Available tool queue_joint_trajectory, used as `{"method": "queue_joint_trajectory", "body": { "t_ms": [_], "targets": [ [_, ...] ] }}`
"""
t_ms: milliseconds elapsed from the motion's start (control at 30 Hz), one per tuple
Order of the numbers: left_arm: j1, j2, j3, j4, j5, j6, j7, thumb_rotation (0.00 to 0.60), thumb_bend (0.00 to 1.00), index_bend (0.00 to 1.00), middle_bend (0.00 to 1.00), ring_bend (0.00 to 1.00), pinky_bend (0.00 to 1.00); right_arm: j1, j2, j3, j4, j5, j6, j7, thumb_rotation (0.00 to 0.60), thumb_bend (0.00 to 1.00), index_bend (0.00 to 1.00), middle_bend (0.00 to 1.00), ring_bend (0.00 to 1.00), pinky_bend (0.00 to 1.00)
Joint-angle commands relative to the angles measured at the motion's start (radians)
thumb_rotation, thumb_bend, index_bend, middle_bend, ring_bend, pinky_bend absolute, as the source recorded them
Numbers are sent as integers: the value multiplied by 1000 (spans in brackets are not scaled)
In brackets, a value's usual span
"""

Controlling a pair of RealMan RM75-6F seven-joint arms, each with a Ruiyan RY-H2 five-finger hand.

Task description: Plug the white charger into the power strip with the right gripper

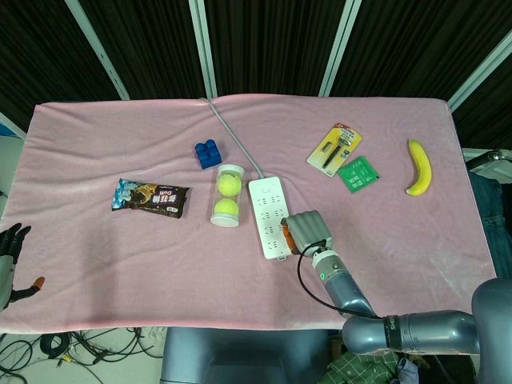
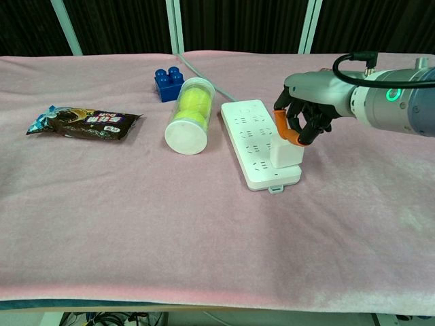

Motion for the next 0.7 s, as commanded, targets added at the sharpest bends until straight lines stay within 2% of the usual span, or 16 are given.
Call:
{"method": "queue_joint_trajectory", "body": {
  "t_ms": [33, 367, 700],
  "targets": [
    [0, 0, 0, 0, -1, 0, -1, 600, 244, 0, 0, 0, 108, 1, -9, -1, 12, 1, -2, 0, 600, 517, 688, 628, 715, 632],
    [-1, 2, -1, 0, -4, -4, -2, 600, 244, 0, 0, 0, 117, -2, -25, -14, 44, 22, -32, -1, 600, 517, 688, 628, 716, 676],
    [-1, 2, -1, 0, -3, -3, -3, 600, 244, 0, 0, 0, 118, -7, -19, -19, 51, 42, -56, 10, 600, 517, 691, 654, 738, 676]
  ]
}}
